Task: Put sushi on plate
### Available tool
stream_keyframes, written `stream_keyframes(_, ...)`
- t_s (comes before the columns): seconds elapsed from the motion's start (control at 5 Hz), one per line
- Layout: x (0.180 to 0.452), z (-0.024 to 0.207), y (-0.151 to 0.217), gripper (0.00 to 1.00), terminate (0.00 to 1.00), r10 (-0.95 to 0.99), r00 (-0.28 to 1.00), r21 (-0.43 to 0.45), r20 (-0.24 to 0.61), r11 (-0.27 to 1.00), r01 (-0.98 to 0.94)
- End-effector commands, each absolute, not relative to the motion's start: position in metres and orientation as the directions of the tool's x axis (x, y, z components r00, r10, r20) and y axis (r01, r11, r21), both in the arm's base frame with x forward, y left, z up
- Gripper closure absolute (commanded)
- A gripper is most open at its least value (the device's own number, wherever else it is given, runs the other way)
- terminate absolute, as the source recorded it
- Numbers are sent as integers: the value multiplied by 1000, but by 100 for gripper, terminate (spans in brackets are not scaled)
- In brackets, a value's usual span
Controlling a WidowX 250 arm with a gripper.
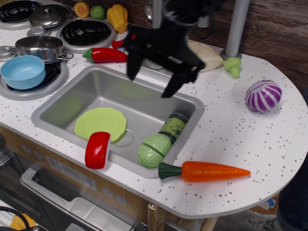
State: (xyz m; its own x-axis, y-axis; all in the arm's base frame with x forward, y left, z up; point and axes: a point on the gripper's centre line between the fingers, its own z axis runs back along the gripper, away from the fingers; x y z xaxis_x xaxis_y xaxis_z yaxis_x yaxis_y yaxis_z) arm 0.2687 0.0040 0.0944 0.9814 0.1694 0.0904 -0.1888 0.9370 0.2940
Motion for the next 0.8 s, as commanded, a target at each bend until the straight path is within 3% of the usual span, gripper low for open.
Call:
stream_keyframes(0.0, 243, 79, 16, 0, 0, 268, 950, 212, 159, 931, -298)
stream_keyframes(0.2, 223, 57, 28, 0, 0, 277, 946, 161, 167, 939, -304)
stream_keyframes(0.6, 214, 30, 55, 0, 0, 289, 935, 160, 206, 933, -323)
